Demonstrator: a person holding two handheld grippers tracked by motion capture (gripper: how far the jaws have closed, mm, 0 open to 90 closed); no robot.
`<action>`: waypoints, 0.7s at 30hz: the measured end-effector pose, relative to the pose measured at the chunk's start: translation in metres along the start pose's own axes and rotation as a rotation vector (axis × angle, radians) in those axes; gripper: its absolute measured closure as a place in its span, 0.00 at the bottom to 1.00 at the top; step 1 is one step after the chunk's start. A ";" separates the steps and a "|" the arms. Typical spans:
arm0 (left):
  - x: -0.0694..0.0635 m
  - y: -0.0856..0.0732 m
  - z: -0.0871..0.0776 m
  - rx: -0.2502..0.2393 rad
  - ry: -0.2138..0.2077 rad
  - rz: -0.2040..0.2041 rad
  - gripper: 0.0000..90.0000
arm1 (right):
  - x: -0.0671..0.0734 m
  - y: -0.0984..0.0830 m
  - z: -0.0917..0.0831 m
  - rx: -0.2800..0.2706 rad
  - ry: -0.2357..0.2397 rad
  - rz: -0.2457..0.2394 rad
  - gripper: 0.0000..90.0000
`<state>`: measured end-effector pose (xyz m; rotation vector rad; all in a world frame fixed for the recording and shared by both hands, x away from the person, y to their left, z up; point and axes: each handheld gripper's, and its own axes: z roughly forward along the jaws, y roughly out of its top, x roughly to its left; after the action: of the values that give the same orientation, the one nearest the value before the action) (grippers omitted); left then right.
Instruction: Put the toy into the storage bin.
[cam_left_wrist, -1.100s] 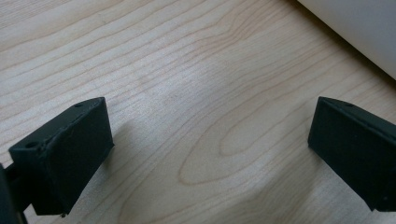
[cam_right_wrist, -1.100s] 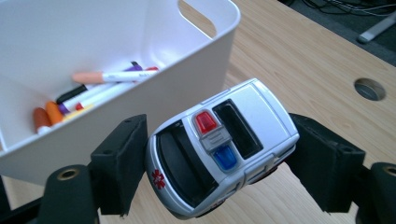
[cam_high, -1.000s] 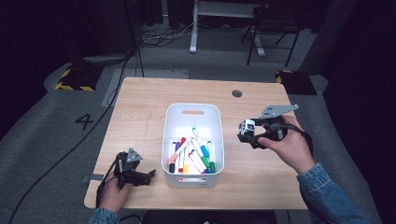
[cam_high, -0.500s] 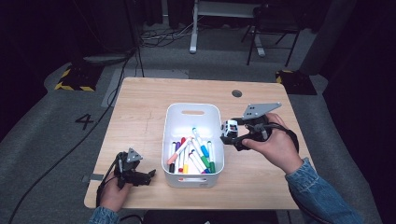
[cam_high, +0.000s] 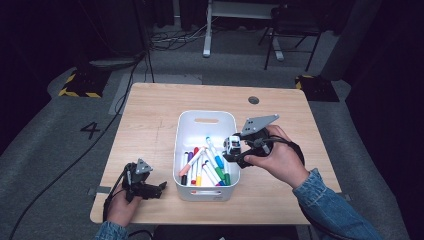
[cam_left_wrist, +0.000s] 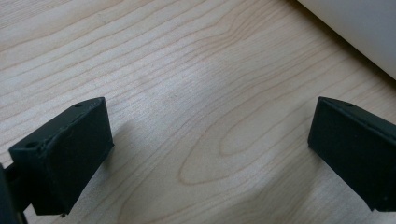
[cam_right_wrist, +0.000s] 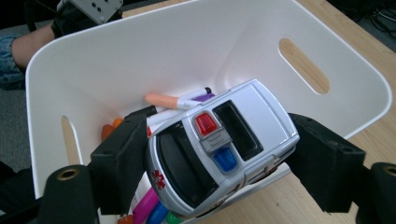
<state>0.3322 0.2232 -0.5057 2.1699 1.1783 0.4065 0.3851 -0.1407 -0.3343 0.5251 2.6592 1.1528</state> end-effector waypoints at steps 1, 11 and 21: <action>0.000 0.000 0.000 0.000 0.000 0.000 0.00 | 0.001 -0.001 0.002 0.007 0.004 -0.010 0.27; 0.000 0.000 0.000 0.000 0.000 0.000 0.00 | 0.013 -0.006 0.017 0.071 0.052 -0.059 0.27; 0.000 0.000 0.000 0.000 0.000 0.000 0.00 | 0.021 -0.009 0.023 0.162 0.068 -0.117 0.27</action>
<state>0.3321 0.2232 -0.5057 2.1700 1.1784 0.4064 0.3704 -0.1227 -0.3567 0.3552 2.8155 0.9449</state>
